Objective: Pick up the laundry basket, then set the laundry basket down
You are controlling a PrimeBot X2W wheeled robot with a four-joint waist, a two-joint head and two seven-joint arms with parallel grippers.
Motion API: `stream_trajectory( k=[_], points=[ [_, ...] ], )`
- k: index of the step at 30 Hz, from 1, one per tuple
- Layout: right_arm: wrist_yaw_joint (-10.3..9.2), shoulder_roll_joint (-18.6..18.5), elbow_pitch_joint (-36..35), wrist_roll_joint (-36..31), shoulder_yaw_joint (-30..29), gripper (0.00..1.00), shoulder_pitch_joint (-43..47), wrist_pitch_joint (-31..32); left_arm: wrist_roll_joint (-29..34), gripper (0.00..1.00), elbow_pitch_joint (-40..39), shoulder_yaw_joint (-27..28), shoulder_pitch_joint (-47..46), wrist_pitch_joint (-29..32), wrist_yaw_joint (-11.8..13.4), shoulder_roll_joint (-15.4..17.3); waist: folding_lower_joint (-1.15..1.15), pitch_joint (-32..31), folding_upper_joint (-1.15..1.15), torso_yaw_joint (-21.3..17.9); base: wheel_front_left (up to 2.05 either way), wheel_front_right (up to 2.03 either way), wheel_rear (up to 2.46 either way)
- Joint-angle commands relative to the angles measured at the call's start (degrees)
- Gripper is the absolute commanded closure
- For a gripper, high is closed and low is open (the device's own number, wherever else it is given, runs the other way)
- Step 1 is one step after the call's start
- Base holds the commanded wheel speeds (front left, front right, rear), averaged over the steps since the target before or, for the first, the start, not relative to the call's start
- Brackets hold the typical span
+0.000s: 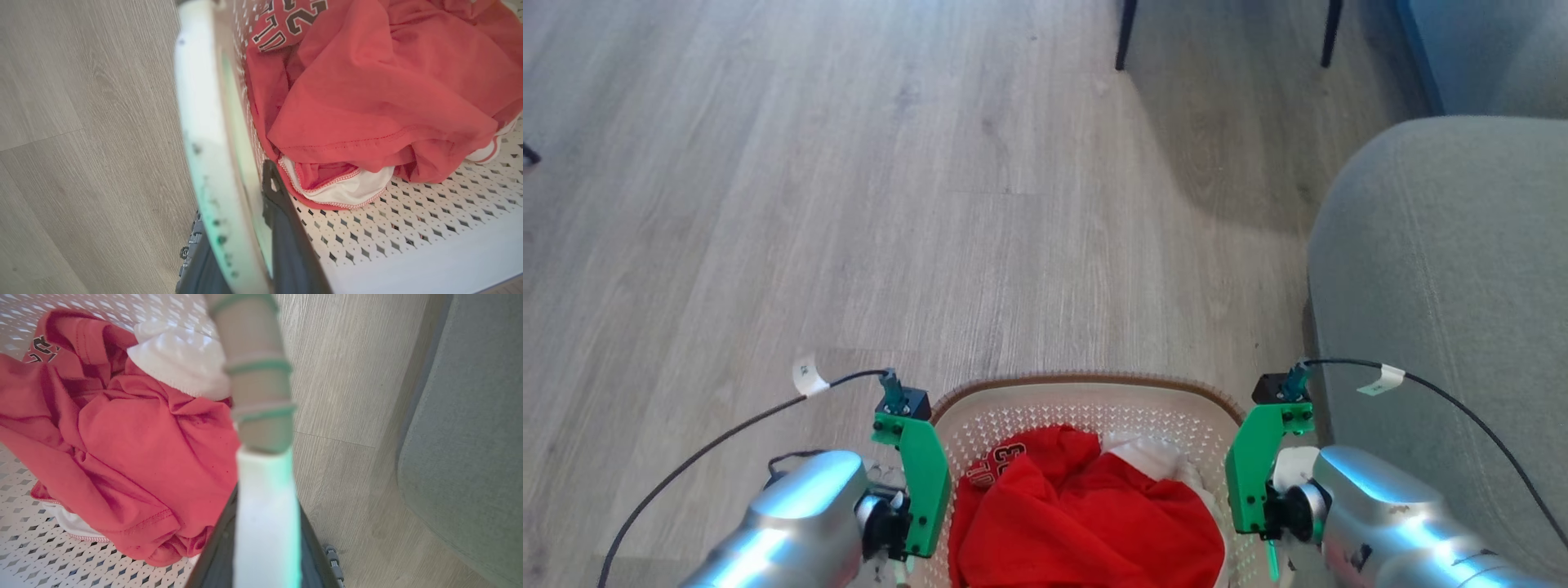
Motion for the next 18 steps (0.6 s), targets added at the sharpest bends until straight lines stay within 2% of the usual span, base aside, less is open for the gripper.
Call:
stream_trajectory(
  k=[1, 18],
  points=[
    [0.91, 1.0, -1.8, -0.1, 0.9, 1.00, -1.3, -0.3, 0.4, 1.00, -1.1, 0.1, -2.5, 0.6, -0.5, 1.2, 0.01, -0.6, -0.01, 0.7, 0.00, 0.00, 0.00],
    [0.91, 1.4, -1.6, 2.8, 4.1, 1.00, -1.9, -0.3, -0.9, 1.00, -1.0, 0.1, -1.8, 1.4, -0.5, 0.9, 0.01, -1.9, -0.01, 0.8, 0.00, 0.00, 0.00]
  ],
)
